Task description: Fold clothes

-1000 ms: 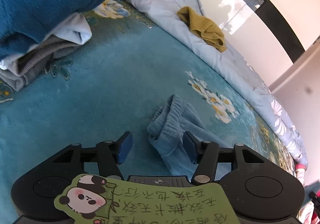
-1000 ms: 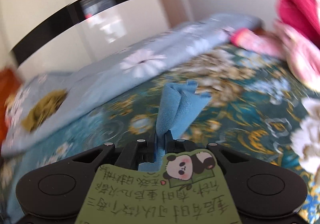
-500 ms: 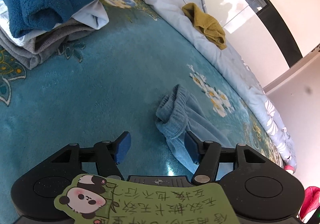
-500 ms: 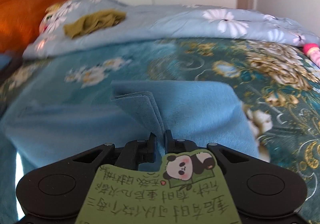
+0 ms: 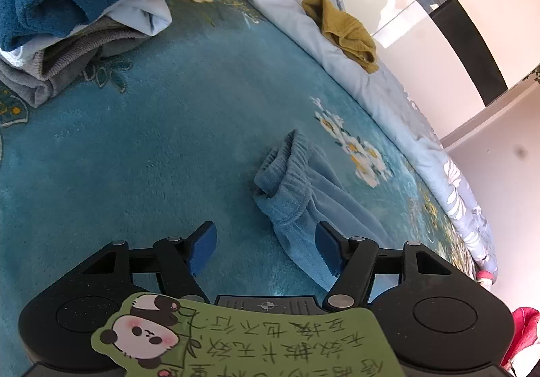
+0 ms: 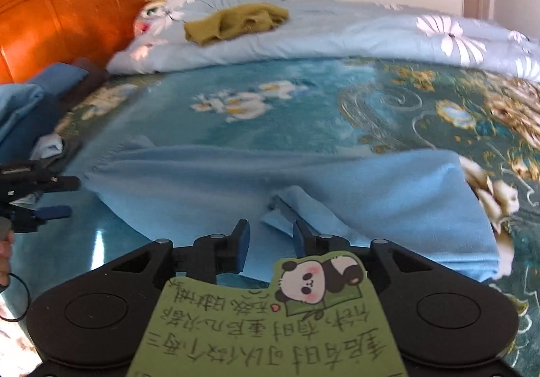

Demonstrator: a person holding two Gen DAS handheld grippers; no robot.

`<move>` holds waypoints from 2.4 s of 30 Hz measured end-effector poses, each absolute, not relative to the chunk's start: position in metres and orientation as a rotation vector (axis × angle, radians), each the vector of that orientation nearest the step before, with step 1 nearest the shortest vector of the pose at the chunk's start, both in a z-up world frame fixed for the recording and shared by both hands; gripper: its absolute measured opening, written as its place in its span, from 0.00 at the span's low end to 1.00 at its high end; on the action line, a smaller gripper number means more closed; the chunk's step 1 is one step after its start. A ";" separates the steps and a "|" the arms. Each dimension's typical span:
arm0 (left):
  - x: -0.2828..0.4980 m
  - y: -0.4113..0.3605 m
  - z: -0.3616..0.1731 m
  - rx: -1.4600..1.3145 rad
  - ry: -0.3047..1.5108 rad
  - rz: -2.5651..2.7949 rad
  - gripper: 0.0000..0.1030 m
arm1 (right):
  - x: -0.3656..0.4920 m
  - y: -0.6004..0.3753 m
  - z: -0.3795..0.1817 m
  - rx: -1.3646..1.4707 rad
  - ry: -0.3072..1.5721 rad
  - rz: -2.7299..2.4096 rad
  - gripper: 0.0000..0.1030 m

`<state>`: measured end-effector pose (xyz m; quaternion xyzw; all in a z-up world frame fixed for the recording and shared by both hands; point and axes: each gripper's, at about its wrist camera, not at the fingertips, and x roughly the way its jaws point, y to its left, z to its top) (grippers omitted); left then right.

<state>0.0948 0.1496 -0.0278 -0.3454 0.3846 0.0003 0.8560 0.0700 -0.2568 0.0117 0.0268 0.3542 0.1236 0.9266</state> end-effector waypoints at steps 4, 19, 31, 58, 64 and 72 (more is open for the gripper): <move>0.100 0.148 -0.027 -0.728 0.810 -0.008 0.62 | 0.082 -0.261 0.012 0.021 0.723 0.210 0.34; 0.104 0.142 -0.027 -0.733 0.825 -0.034 0.64 | 0.087 -0.277 0.006 0.196 0.818 0.417 0.33; 0.101 0.143 -0.027 -0.726 0.827 -0.036 0.66 | 0.105 -0.280 0.004 0.018 0.824 0.376 0.46; 0.105 0.135 -0.029 -0.711 0.820 -0.041 0.67 | 0.100 -0.304 0.044 0.204 0.537 0.234 0.07; 0.113 0.123 -0.028 -0.707 0.814 -0.045 0.67 | 0.104 -0.264 0.002 0.091 0.703 0.291 0.10; 0.130 0.116 -0.036 -0.749 0.793 -0.003 0.66 | 0.088 -0.253 -0.007 0.128 0.736 0.380 0.25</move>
